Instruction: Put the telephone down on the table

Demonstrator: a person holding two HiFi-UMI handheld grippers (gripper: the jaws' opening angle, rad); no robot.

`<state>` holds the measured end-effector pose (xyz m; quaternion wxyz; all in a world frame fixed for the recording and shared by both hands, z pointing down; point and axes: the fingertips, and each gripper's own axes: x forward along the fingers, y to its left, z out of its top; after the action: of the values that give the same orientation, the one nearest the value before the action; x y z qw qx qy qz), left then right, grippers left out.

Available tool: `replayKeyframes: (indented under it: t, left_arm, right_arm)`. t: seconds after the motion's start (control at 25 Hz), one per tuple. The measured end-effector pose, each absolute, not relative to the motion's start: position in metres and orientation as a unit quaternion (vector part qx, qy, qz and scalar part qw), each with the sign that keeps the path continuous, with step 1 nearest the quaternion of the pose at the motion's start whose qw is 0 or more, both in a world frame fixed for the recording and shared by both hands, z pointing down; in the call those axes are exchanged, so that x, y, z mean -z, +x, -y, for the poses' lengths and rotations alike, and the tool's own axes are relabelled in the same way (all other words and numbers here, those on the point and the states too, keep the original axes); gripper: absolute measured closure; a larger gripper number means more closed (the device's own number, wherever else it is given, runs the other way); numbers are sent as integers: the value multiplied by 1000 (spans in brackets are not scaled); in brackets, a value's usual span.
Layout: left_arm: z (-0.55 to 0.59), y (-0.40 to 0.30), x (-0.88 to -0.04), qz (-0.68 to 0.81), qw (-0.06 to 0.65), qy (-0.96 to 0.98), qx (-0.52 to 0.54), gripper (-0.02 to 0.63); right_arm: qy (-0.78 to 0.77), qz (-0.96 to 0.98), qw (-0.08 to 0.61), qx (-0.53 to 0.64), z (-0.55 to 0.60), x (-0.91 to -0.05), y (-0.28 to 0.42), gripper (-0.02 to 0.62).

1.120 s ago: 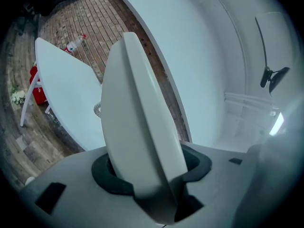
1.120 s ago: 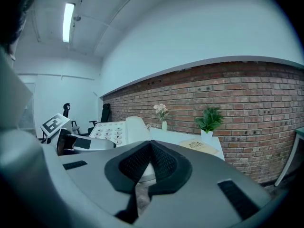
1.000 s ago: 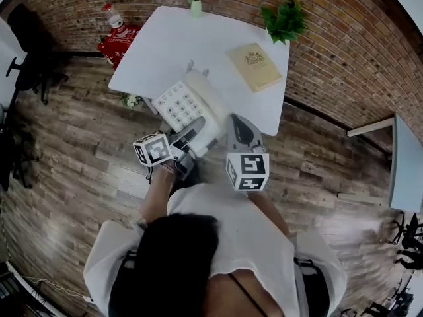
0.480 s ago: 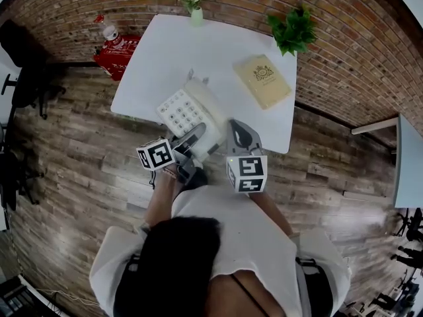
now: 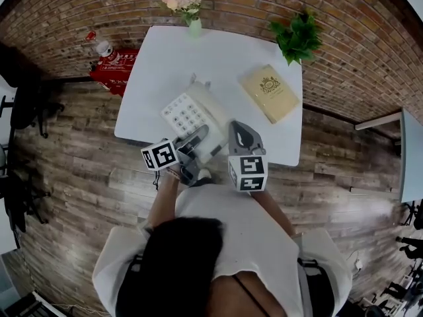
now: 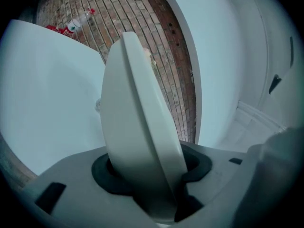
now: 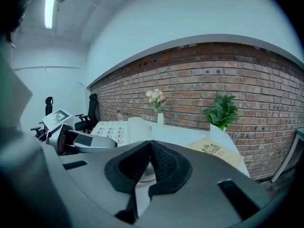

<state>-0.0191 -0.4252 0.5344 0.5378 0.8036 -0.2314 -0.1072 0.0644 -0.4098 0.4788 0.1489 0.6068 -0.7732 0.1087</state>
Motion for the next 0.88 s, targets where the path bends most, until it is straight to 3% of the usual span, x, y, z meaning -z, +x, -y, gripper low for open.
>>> replayKeyframes:
  t: [0.88]
  left_arm:
    - [495, -3, -570, 237, 570, 782, 84, 350]
  right_arm:
    - [591, 770, 190, -148, 484, -514, 78, 571]
